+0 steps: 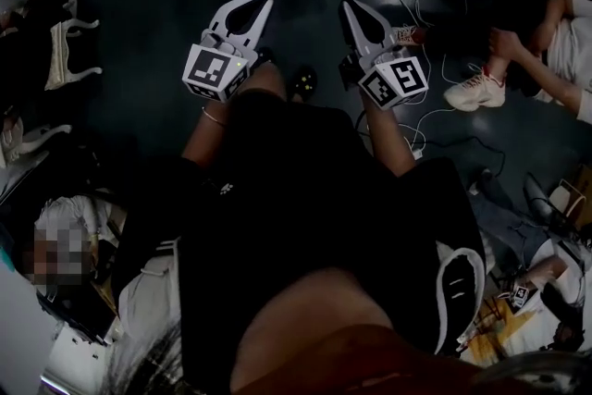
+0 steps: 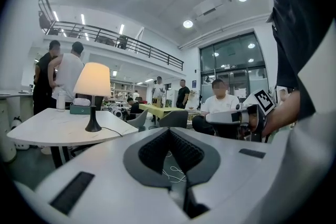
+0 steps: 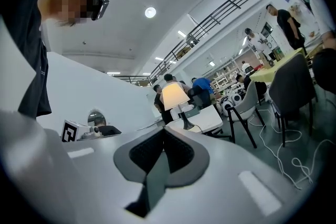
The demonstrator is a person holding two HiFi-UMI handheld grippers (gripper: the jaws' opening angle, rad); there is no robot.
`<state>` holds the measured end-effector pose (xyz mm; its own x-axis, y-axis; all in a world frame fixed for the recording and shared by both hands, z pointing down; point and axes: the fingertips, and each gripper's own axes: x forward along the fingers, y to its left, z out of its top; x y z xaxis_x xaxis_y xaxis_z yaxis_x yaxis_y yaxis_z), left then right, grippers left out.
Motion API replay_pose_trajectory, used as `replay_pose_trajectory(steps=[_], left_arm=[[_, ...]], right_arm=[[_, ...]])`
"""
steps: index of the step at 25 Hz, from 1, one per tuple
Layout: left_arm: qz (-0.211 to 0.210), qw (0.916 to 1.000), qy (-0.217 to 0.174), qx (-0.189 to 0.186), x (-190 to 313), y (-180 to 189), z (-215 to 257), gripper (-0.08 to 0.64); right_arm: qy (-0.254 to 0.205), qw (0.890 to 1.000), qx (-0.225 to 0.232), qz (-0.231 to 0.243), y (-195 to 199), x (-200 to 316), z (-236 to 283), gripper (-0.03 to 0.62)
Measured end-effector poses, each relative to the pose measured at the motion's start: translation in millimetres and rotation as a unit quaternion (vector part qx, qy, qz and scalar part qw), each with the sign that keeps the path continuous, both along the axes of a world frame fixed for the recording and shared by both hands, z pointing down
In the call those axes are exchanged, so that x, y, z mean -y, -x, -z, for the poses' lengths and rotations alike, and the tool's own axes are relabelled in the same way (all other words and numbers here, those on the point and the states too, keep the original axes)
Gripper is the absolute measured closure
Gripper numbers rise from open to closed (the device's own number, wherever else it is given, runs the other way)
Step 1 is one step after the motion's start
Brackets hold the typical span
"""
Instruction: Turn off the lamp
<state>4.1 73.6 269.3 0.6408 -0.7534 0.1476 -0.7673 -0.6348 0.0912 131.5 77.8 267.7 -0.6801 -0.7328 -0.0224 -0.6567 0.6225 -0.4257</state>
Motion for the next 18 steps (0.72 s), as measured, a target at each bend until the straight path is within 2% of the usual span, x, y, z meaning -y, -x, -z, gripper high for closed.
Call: replay_pose_trajectory(steps=[6, 11, 18], left_arm=[[-0.004, 0.9999, 0.011, -0.004, 29, -15, -7, 0.552], [-0.027, 0.9996, -0.003, -0.001, 65, -30, -8, 0.552], [-0.032, 0.9995, -0.005, -0.001, 104, -25, -5, 0.552]], right_arm=[[-0.001, 1.000, 0.001, -0.021, -17, 20, -2, 0.592], [0.005, 0.999, -0.008, -0.035, -28, 41, -8, 0.591], [0.010, 0.999, -0.015, -0.041, -19, 76, -12, 0.591]])
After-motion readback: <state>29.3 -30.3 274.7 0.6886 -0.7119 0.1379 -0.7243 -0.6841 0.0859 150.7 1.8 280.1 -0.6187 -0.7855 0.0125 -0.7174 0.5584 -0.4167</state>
